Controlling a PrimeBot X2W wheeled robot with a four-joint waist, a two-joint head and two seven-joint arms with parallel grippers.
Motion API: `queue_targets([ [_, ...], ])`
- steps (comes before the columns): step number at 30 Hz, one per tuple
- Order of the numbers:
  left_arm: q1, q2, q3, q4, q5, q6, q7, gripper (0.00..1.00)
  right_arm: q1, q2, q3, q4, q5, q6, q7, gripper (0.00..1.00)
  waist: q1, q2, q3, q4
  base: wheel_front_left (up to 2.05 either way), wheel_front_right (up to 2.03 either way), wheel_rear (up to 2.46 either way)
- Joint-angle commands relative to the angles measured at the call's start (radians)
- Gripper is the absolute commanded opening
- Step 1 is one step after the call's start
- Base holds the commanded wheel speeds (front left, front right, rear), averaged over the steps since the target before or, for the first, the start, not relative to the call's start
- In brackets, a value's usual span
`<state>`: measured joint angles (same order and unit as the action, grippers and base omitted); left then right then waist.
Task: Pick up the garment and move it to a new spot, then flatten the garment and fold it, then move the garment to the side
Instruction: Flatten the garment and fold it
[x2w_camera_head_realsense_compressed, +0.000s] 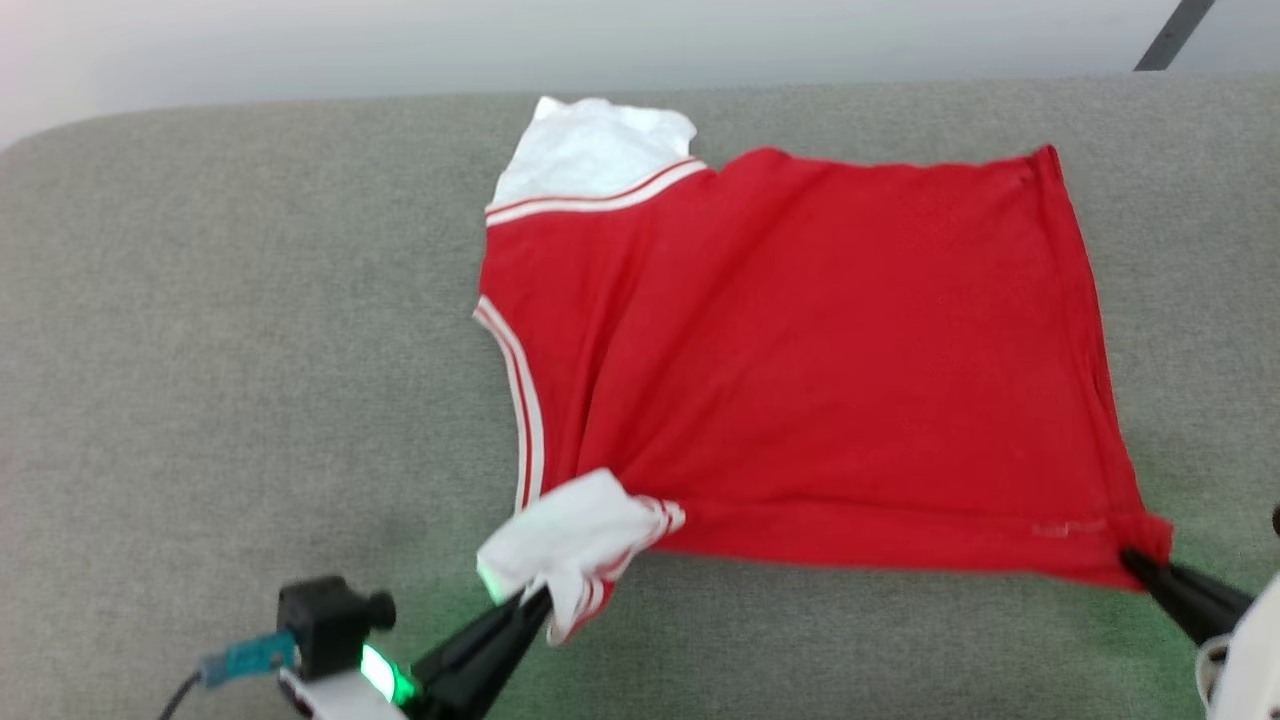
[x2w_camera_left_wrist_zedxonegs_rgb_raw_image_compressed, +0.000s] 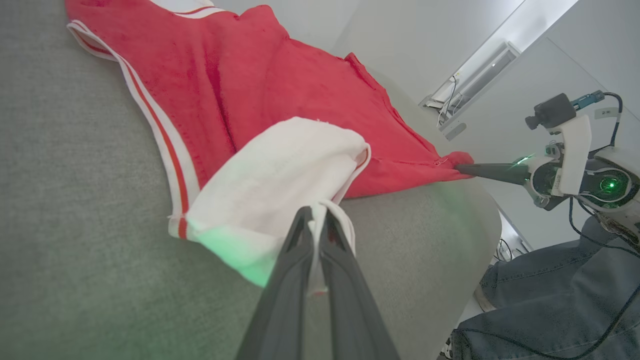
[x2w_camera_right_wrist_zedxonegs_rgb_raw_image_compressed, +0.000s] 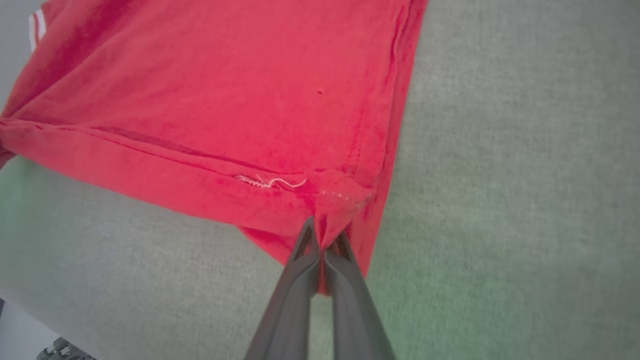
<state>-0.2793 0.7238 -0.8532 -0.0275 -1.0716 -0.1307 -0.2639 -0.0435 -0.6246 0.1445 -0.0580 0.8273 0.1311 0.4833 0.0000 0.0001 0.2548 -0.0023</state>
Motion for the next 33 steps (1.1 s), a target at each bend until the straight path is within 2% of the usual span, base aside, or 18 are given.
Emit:
queue_targets([
  [1, 0.035, 0.009, 0.010, -0.015, 0.014, 0.000, 0.000, 0.00, 0.042, 0.013, -0.031, -0.033, -0.006, -0.001, 0.020, 0.00, 0.0000, -0.0001, 0.002, -0.005, 0.00, 0.00, 0.00],
  [7, 0.137, 0.040, 0.036, -0.084, 0.051, 0.000, 0.000, 0.00, 0.174, 0.066, -0.138, -0.168, -0.044, -0.001, 0.098, 0.00, 0.0000, -0.0001, -0.001, -0.010, 0.00, 0.00, 0.00],
  [13, 0.099, 0.054, 0.036, -0.113, 0.084, 0.003, 0.015, 0.00, 0.117, 0.112, -0.165, -0.201, -0.078, -0.001, 0.135, 0.00, 0.0000, -0.0001, -0.021, -0.018, 0.00, 0.00, 0.00],
  [17, 0.006, 0.043, 0.043, -0.109, 0.077, 0.000, 0.044, 0.00, 0.018, 0.112, -0.146, -0.154, -0.098, -0.001, 0.151, 0.00, 0.0000, -0.0001, -0.031, -0.016, 0.00, 0.00, 0.00],
  [22, -0.164, 0.022, -0.001, -0.086, 0.035, 0.000, 0.091, 0.00, -0.124, 0.108, -0.111, -0.067, -0.124, -0.001, 0.155, 0.00, 0.0000, -0.0001, -0.027, -0.017, 0.00, 0.00, 0.00],
  [27, -0.326, 0.001, -0.067, 0.004, -0.015, -0.001, 0.102, 0.00, -0.249, 0.122, -0.080, 0.046, -0.141, -0.001, 0.116, 0.00, 0.0000, -0.0001, -0.002, -0.022, 0.00, 0.00, 0.00],
  [33, -0.465, -0.030, -0.165, 0.152, -0.041, -0.001, 0.066, 0.00, -0.357, 0.134, -0.035, 0.190, -0.178, -0.001, 0.048, 0.00, 0.0000, -0.0001, 0.047, -0.037, 0.00, 0.00, 0.00],
])
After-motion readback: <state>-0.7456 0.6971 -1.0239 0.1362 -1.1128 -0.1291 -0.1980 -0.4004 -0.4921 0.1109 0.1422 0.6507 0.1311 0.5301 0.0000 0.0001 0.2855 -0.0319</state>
